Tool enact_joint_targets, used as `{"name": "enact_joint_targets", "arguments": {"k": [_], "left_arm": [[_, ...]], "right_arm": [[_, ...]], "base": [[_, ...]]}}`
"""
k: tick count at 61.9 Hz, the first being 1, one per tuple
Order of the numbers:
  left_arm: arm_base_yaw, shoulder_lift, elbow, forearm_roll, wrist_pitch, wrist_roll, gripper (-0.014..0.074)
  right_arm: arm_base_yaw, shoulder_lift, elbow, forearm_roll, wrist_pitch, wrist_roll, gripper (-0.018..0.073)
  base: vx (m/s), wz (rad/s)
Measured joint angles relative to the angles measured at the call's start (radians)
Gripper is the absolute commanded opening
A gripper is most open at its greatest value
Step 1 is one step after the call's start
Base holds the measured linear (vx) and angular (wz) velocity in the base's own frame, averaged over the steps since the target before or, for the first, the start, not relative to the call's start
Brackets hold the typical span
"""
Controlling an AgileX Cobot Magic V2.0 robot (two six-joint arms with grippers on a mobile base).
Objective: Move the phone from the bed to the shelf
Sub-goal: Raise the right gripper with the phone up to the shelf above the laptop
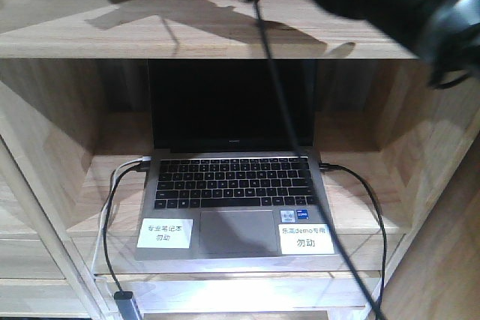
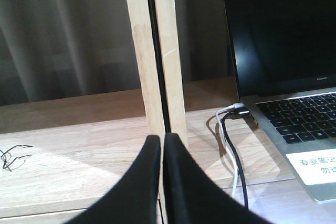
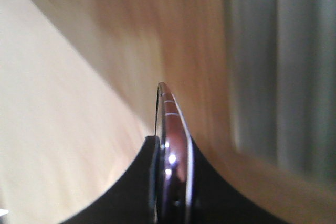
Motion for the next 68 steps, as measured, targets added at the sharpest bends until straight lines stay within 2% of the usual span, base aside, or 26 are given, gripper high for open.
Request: {"name": "enact_joint_targets", "arguments": {"k": [23, 39, 48, 60, 68], "left_arm": [[0.0, 0.0, 0.0, 0.0, 0.0, 0.0, 0.0001], [0.0, 0.0, 0.0, 0.0, 0.0, 0.0, 0.0001], [0.0, 0.0, 0.0, 0.0, 0.0, 0.0, 0.0001], [0.0, 0.0, 0.0, 0.0, 0.0, 0.0, 0.0001], [0.0, 0.0, 0.0, 0.0, 0.0, 0.0, 0.0001]], "right_arm": [[0.0, 0.078, -0.003, 0.0, -0.016, 0.0, -0.0001], [0.001, 0.078, -0.01, -0.074, -0.061, 0.017, 0.0043], [0.001, 0.078, -0.01, -0.123, -0.072, 0.054, 0.0167], [0.001, 0.079, -0.01, -0.146, -0.077, 0.062, 0.047], [0.001, 0.079, -0.01, -0.147, -0.1, 0.063, 0.0636]], "base": [[0.0, 0.0], [0.0, 0.0], [0.0, 0.0], [0.0, 0.0], [0.0, 0.0]]}}
